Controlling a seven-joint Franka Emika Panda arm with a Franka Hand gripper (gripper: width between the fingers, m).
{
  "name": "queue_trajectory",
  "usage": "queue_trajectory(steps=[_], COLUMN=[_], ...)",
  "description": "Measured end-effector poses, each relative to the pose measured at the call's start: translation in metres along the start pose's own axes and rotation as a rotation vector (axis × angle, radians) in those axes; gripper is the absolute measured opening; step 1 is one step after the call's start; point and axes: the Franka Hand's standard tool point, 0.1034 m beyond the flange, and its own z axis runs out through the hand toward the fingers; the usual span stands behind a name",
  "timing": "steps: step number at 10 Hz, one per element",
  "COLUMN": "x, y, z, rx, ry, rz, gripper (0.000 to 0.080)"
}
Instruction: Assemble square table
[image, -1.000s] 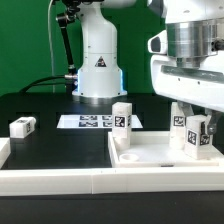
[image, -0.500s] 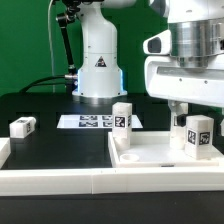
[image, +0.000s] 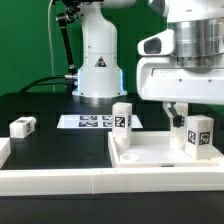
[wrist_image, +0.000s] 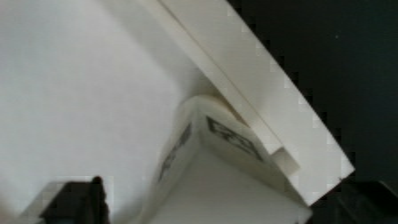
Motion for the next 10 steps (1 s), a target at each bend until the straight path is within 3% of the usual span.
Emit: queue_trajectory(steps=[6,10], x=[0.0005,-0.0003], y=[-0.0017,-0.0022], z=[0.0021,0.0022], rx=[0.003,-0.019], ry=[0.022,0.026], rz=[-0.464,-0.611], gripper=[0.0649,0.0636])
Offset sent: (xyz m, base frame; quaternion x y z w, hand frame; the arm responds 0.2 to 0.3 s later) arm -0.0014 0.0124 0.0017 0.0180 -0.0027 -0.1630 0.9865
